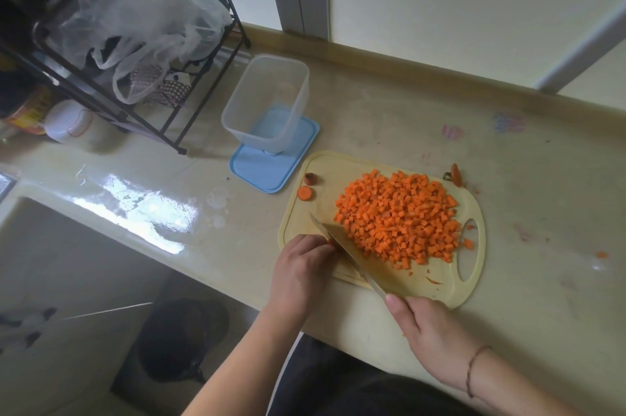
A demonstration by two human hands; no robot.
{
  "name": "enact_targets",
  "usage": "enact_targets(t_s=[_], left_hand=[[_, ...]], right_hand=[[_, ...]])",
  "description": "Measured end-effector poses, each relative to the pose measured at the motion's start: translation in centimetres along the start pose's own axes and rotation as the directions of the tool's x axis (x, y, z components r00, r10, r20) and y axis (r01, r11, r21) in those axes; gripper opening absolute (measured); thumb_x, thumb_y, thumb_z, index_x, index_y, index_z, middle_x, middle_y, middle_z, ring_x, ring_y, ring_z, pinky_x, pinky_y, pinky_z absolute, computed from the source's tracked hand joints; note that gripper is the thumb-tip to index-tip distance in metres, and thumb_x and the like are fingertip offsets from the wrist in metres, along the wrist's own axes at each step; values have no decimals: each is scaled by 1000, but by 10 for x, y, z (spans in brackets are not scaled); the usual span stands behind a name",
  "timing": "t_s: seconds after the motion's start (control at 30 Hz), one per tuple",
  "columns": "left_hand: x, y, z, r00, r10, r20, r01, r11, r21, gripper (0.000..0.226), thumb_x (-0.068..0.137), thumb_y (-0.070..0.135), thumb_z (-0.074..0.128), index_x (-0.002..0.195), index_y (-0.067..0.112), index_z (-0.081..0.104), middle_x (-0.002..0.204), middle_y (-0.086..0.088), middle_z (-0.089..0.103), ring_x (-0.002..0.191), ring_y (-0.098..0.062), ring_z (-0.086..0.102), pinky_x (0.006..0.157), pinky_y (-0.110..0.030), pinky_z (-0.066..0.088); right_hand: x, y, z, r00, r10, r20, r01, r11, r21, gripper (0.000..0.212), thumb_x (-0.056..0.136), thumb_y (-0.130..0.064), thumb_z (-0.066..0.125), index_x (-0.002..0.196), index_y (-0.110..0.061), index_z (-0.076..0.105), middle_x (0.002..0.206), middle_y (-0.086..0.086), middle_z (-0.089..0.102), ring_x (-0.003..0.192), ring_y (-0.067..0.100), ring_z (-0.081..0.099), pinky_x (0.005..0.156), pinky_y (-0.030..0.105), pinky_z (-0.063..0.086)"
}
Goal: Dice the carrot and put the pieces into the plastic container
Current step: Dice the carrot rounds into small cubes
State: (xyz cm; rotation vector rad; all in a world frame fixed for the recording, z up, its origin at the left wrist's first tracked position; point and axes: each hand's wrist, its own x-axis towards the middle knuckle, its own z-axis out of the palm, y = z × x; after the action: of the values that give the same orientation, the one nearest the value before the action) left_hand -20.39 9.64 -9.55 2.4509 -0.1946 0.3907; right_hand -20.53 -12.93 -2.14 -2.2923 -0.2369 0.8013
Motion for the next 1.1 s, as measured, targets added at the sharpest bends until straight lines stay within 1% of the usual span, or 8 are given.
enact_targets(t_s=[0.1, 0.33, 0.5, 0.73, 0.83, 0.9, 1.0, 1.1], left_hand=[[-3, -3, 3, 1000, 3, 7, -3, 1000, 7, 24, 91, 18, 58, 100, 10, 80, 98, -3, 72, 89, -18, 62, 72, -29, 52], [-4, -3, 4, 1000, -28, -4, 28, 1000, -7, 21, 95, 26, 64, 93, 11, 79, 97, -2, 70, 86, -19, 63, 72, -32, 53], [-5, -1, 0, 999, -51, -9, 51, 998, -35, 29, 100, 32, 59, 95, 11, 79, 97, -1, 71, 88, -15, 64, 75, -24, 53], [-7, -5, 2, 1000, -19, -22, 18, 999, -47, 21, 93, 21, 62, 100, 11, 79, 100, -2, 73, 92, -14, 60, 80, -23, 48], [-9, -12, 4, 999, -30, -24, 30, 1000, 1, 19, 93, 19, 64, 98, 13, 80, 97, 1, 74, 89, -16, 59, 77, -29, 46], [-11, -15, 5, 998, -55, -13, 56, 998, 21, 17, 87, 8, 70, 99, 14, 80, 98, 3, 74, 89, -15, 59, 77, -31, 47], [-12, -17, 8, 997, -82, 10, 82, 996, 23, 25, 80, -2, 75, 100, 13, 80, 100, 2, 73, 91, -17, 62, 76, -35, 52], [-15, -20, 9, 997, -80, 23, 80, 997, 20, 25, 81, -1, 76, 101, 14, 78, 102, 2, 72, 92, -19, 61, 76, -38, 52]], right_hand=[[14, -5, 0, 1000, -9, -2, 9, 999, -33, 59, 86, -64, 13, 63, -18, 43, 57, -3, 42, 52, 9, 41, 52, 23, 33], [13, 6, -7, 999, 32, -34, -31, 999, 42, 74, 84, -72, 11, 62, -12, 47, 51, -1, 45, 47, 8, 47, 51, 23, 37], [2, -2, -6, 1000, -11, -19, 12, 999, 52, 73, 82, -68, 19, 65, -4, 48, 51, 0, 43, 48, 10, 42, 52, 29, 36], [-1, 6, 0, 999, -21, -32, 23, 998, 58, 95, 69, -92, 6, 63, -7, 47, 65, 17, 56, 62, 21, 53, 53, 25, 38], [0, 6, 1, 1000, 0, -21, 0, 1000, 30, 89, 66, -92, 1, 59, -14, 43, 55, 9, 47, 55, 14, 49, 52, 21, 36], [4, 3, 3, 1000, -9, -11, 9, 1000, 11, 82, 68, -90, 0, 59, -19, 40, 52, 1, 41, 53, 11, 45, 52, 22, 35], [13, 0, 8, 1000, -31, -8, 30, 999, -36, 72, 80, -78, 4, 61, -20, 42, 54, 1, 42, 51, 12, 42, 52, 27, 34], [16, 1, 8, 999, -31, -31, 30, 999, -30, 71, 80, -77, 6, 60, -20, 42, 52, 2, 43, 50, 12, 45, 51, 27, 34]])
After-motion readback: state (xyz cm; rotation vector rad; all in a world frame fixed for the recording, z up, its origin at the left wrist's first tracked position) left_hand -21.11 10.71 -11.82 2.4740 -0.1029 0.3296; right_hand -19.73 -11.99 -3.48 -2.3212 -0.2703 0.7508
